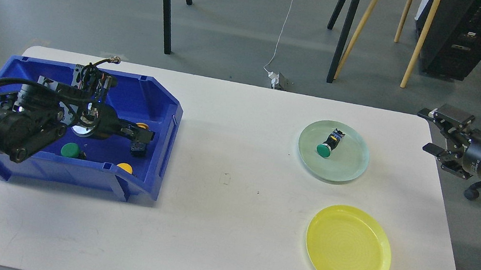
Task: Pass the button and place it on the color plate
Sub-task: 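Grasp another black button in the bin with the left gripper, then lift the button out of the bin with the left gripper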
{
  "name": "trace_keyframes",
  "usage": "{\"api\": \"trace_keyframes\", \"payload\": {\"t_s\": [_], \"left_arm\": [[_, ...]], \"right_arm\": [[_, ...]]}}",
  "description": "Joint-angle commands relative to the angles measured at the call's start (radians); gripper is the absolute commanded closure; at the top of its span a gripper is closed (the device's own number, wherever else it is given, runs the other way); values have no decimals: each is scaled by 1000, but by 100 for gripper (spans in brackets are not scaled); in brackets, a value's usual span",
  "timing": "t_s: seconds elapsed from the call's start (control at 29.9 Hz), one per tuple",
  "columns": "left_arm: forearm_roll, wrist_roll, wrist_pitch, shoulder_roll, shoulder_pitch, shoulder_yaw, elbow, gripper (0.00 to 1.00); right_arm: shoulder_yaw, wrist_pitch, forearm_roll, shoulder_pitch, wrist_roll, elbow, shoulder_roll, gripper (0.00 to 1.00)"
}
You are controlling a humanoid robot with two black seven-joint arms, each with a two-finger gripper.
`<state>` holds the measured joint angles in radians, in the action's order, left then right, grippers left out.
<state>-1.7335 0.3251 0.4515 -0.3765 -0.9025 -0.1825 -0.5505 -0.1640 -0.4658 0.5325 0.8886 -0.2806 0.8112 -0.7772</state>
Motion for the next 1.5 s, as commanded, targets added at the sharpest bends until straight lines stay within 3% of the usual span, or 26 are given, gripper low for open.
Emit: {"api": "trace_keyframes", "payload": {"t_s": [0.0,0.37,0.53,0.63,0.67,0.84,0.97,1.27,1.47], "left_arm": [[0,2,-1,34,-6,0,35,14],[-1,18,-5,100,-6,35,129,14],[0,34,-50,96,-6,80,129,23],[-1,35,-51,93,-6,81,130,36],[-1,35,-51,91,-7,81,129,45],[-1,45,-50,90,-10,81,130,72],[0,48,-51,88,-12,81,130,83],[14,54,-47,84,-36,78,121,84],[12,72,-39,7,-38,78,92,85]], "right_arm": [[1,1,3,-3,0,-4,1,1],[1,15,4,-3,0,-3,1,1],[1,16,3,-3,0,-3,-1,1],[1,18,3,-2,0,-3,-1,1],[1,18,3,-2,0,-3,-1,1],[1,18,3,-2,0,-3,1,1],[0,18,3,1,0,-3,1,1],[1,18,3,6,0,-3,1,1],[0,18,3,10,0,-7,1,1]]}}
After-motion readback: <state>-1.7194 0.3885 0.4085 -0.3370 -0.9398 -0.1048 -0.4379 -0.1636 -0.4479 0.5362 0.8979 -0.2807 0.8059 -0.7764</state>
